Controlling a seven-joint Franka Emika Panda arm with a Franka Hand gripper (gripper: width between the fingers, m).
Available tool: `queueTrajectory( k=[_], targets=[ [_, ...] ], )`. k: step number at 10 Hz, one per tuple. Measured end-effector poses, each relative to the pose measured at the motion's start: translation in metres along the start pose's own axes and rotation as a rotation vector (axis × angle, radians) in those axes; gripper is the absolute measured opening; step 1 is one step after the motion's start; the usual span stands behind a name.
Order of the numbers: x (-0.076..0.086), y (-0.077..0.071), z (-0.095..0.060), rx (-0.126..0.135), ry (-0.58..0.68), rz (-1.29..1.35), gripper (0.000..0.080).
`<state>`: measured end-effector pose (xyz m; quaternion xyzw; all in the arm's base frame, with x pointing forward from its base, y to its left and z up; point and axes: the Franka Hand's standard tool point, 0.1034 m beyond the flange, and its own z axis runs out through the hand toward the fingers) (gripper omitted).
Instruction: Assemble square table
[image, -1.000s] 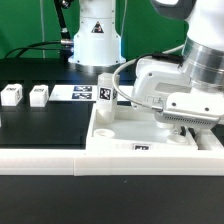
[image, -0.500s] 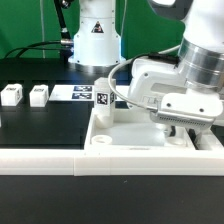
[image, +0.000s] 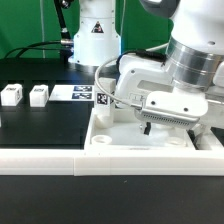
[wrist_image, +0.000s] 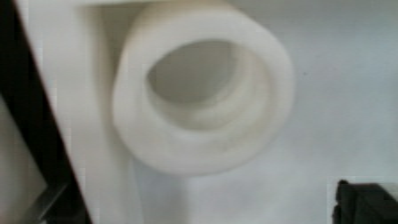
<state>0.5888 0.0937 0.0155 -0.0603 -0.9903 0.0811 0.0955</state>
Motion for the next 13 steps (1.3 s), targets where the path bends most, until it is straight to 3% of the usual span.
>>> queueTrajectory(
  k=[5,6,8,10,11,12,13],
  targets=[
    [-0.001,-0.002,-0.001,-0.001,0.000,0.007,0.0649],
    [-0.002,-0.009,-0.024,0.010,-0.016,0.039,0.0649],
    [0.005,-0.049,-0.074,0.049,-0.061,0.114,0.0649],
    [0.011,-0.102,-0.104,0.072,-0.094,0.201,0.0649],
    [0.012,-0.126,-0.106,0.045,-0.136,0.331,0.0649],
    [0.010,-0.146,-0.093,0.023,-0.152,0.456,0.0649],
    [0.013,-0.143,-0.092,0.026,-0.140,0.543,0.0649]
  ],
)
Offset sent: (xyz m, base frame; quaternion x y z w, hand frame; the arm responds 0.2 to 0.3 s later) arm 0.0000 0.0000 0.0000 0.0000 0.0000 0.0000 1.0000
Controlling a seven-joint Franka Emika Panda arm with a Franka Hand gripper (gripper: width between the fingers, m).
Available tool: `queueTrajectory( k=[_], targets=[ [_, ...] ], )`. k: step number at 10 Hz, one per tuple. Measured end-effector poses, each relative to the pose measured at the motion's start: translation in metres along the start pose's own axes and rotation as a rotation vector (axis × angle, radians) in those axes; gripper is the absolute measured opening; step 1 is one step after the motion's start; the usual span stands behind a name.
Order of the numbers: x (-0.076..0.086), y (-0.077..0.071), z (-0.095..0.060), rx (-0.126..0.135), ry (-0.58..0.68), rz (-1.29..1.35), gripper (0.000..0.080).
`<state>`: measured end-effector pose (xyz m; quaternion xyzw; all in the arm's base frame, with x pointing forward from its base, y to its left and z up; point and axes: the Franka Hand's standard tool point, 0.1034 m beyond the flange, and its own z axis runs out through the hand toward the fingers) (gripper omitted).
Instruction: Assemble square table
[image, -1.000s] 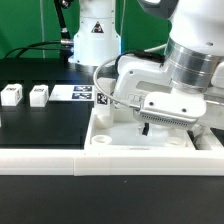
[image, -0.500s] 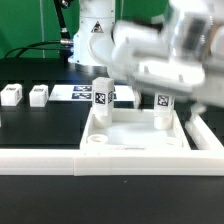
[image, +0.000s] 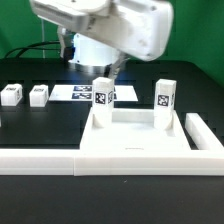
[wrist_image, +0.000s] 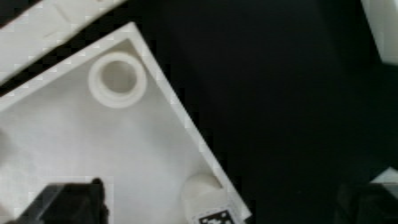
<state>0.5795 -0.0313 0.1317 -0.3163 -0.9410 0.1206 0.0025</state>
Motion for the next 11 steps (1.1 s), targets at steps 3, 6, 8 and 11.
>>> queueTrajectory(
  k=[3,6,8,11],
  targets=[
    [0.001,0.001,0.000,0.000,0.000,0.179,0.0649],
    [0.005,-0.046,0.009,0.000,0.083,0.519,0.0649],
    [0.012,-0.084,0.024,0.006,0.119,0.767,0.0649],
    [0.018,-0.088,0.032,0.045,0.130,1.029,0.0649]
  ],
)
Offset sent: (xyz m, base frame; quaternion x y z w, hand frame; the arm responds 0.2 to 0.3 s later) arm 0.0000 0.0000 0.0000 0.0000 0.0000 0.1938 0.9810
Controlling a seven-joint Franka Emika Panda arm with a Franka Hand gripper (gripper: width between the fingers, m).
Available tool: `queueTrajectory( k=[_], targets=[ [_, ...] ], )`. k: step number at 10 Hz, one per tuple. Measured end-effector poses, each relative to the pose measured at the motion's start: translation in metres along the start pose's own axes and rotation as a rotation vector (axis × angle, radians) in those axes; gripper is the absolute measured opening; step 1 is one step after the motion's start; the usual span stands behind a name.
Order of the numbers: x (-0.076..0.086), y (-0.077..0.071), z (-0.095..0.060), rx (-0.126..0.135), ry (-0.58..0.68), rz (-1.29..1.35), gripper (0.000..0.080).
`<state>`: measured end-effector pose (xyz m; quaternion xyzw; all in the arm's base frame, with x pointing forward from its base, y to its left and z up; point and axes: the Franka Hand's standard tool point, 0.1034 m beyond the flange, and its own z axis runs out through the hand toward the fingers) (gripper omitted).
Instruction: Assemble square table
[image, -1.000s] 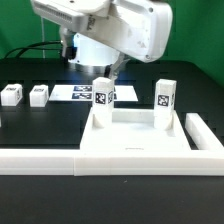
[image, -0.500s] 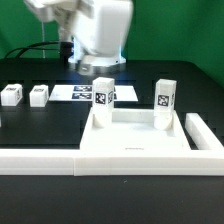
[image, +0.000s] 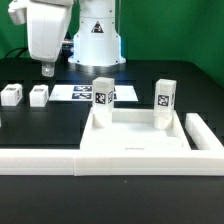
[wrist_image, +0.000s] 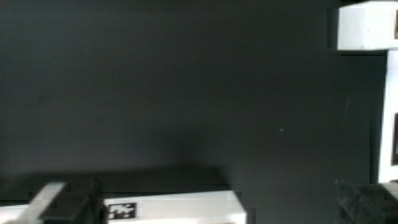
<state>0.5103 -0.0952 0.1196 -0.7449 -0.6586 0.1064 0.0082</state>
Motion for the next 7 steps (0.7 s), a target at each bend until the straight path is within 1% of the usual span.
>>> queueTrajectory(
  k=[3,4,5,6,7],
  targets=[
    [0.001,0.000,0.000,0.001,0.000,0.222,0.0649],
    [-0.001,0.000,0.001,-0.011,0.008,0.282,0.0649],
    [-0.020,-0.010,0.012,-0.064,0.058,0.420,0.0649],
    [-0.049,-0.036,0.030,-0.047,0.072,0.699,0.0649],
    [-0.058,-0.046,0.040,-0.007,0.067,0.835,0.0649]
  ],
)
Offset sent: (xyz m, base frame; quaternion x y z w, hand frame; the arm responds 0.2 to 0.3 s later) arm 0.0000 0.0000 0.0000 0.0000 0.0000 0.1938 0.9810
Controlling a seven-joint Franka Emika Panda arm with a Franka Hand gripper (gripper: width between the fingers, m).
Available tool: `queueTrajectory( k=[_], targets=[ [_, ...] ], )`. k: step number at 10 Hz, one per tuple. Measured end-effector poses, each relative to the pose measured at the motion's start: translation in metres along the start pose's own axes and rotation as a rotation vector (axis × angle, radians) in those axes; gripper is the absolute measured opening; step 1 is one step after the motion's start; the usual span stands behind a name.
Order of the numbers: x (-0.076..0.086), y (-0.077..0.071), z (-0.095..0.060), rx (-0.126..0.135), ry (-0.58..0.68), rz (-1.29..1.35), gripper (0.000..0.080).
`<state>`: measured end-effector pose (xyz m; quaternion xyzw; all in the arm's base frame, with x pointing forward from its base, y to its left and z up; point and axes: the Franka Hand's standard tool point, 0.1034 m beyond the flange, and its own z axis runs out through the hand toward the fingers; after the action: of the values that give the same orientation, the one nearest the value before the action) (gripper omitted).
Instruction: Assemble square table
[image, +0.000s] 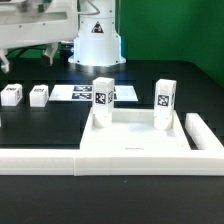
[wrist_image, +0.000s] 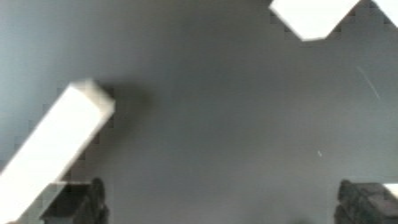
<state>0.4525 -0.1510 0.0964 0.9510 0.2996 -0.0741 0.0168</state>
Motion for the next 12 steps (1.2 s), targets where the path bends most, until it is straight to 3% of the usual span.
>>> queueTrajectory(
  k=[1,5,6,8,9,12],
  targets=[
    [-0.008,-0.001,0.006,0.067,-0.028,0.168,0.0649],
    [-0.001,-0.002,0.006,0.071,-0.028,0.399,0.0649],
    [-0.004,-0.006,0.012,0.092,-0.044,0.474,0.0649],
    [-0.022,-0.024,0.041,0.202,-0.207,0.589,0.0649],
    [-0.025,-0.032,0.045,0.262,-0.287,0.608,0.0649],
    [-0.024,-0.057,0.051,0.351,-0.455,0.565,0.0649]
  ],
)
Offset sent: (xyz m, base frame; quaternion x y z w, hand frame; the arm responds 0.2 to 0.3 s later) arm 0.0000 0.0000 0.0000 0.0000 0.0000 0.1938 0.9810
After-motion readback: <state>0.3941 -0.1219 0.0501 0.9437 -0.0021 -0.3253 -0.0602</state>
